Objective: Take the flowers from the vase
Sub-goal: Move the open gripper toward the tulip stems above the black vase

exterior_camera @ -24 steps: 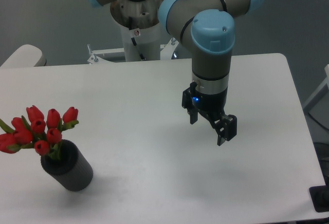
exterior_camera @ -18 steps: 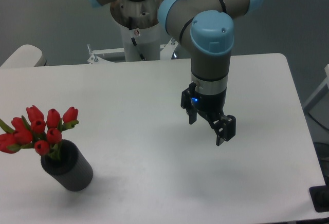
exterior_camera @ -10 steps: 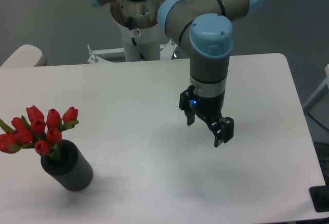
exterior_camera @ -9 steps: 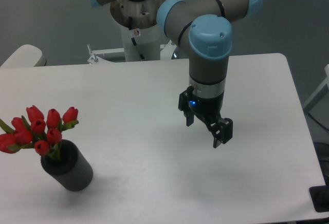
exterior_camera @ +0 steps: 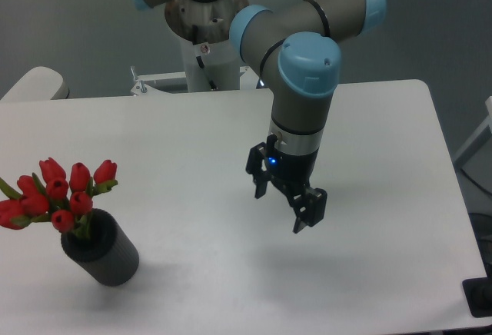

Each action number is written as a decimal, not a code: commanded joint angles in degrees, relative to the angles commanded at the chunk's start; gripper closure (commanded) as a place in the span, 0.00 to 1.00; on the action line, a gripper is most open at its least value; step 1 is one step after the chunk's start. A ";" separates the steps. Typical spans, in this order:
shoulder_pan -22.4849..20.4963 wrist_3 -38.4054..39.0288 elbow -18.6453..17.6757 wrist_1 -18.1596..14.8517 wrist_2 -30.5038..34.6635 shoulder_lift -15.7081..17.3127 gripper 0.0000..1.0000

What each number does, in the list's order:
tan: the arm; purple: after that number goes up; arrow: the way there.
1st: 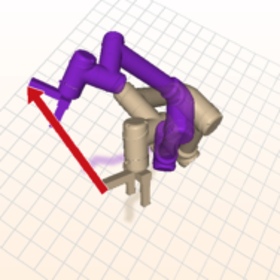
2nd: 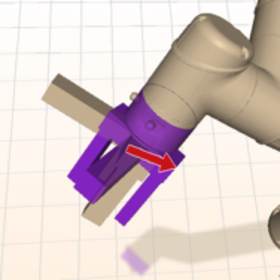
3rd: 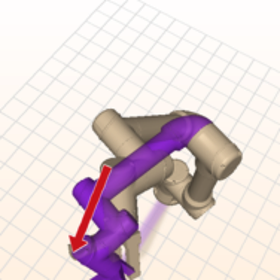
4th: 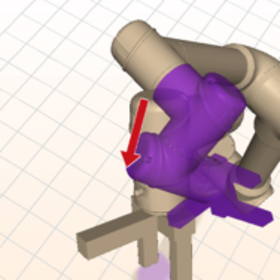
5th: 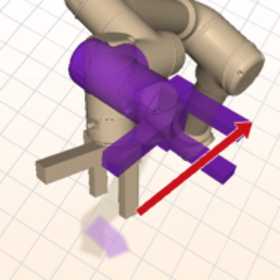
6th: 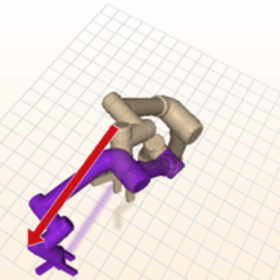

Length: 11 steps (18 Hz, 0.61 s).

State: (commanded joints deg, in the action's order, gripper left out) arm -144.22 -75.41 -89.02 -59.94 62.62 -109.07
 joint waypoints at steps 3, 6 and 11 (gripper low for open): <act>-2.29 -0.44 -5.44 3.15 -11.18 0.35 0.00; -3.08 -1.06 -11.59 6.94 -21.37 2.28 0.00; -1.42 -1.85 -15.83 8.88 -28.69 5.28 0.00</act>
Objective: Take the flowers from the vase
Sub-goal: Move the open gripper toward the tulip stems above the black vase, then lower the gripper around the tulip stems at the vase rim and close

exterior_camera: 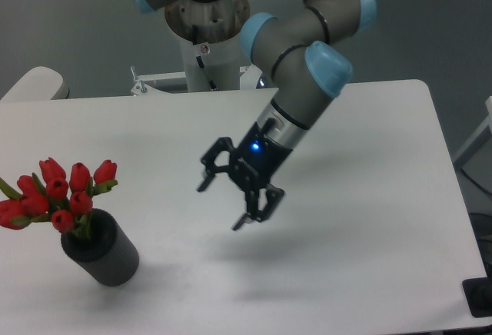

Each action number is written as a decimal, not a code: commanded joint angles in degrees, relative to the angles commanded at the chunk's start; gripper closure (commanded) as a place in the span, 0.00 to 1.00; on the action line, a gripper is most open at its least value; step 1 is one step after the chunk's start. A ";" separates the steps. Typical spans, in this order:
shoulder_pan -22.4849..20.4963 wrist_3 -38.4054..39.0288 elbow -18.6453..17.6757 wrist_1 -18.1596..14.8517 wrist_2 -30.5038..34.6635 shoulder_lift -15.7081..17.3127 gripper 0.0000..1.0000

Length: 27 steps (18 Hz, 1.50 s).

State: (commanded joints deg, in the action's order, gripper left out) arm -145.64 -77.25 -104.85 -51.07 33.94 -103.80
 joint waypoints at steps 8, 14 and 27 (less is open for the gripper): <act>7.21 0.17 -2.11 7.03 -3.70 -3.68 0.00; 7.04 0.17 -1.23 7.03 -13.53 -7.03 0.00; 10.29 -1.40 1.49 7.12 -14.95 -9.84 0.00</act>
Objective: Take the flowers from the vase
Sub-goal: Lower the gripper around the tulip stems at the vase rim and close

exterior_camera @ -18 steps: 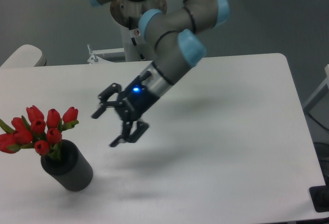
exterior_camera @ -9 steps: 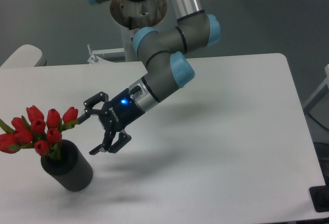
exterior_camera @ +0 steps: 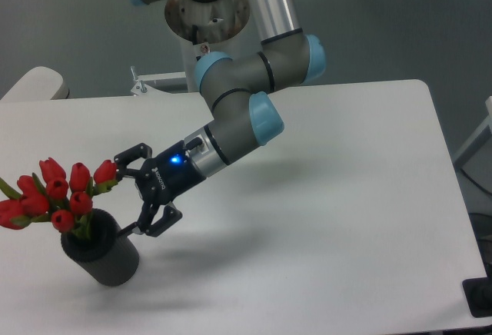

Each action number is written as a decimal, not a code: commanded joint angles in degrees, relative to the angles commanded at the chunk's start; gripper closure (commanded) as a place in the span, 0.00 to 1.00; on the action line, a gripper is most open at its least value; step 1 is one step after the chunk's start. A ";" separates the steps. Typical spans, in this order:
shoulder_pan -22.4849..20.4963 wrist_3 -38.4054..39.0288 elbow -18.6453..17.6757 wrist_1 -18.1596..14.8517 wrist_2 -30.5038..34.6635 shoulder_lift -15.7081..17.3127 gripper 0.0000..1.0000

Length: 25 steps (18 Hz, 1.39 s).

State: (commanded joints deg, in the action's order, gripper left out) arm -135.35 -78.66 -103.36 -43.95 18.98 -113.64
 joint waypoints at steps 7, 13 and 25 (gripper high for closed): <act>0.00 -3.42 -0.44 0.09 0.09 -0.09 0.00; 0.79 -4.22 -1.23 0.00 -0.87 -0.18 0.00; 2.72 -4.66 -0.53 0.00 -1.58 -1.06 0.00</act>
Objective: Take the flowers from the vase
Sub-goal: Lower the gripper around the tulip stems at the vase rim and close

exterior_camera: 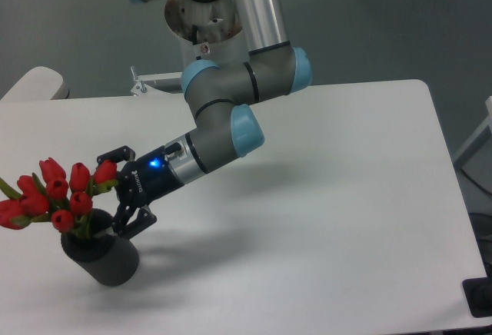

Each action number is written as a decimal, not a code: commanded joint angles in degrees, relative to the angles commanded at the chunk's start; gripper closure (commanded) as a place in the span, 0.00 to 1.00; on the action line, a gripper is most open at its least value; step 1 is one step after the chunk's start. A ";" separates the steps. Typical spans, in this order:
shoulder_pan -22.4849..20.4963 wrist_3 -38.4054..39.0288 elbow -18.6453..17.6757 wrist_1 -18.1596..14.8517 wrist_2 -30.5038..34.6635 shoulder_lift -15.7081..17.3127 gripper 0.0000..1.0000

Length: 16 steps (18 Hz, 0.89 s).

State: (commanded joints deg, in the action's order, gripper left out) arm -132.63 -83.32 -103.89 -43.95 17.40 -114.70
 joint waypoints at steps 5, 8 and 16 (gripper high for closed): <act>0.27 0.00 0.79 0.00 0.00 -0.61 0.08; 0.79 0.00 0.97 0.00 0.00 -0.88 0.11; 1.06 0.09 2.11 0.00 0.00 -1.58 0.41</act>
State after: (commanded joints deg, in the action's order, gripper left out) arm -131.57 -83.23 -101.78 -43.95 17.40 -116.28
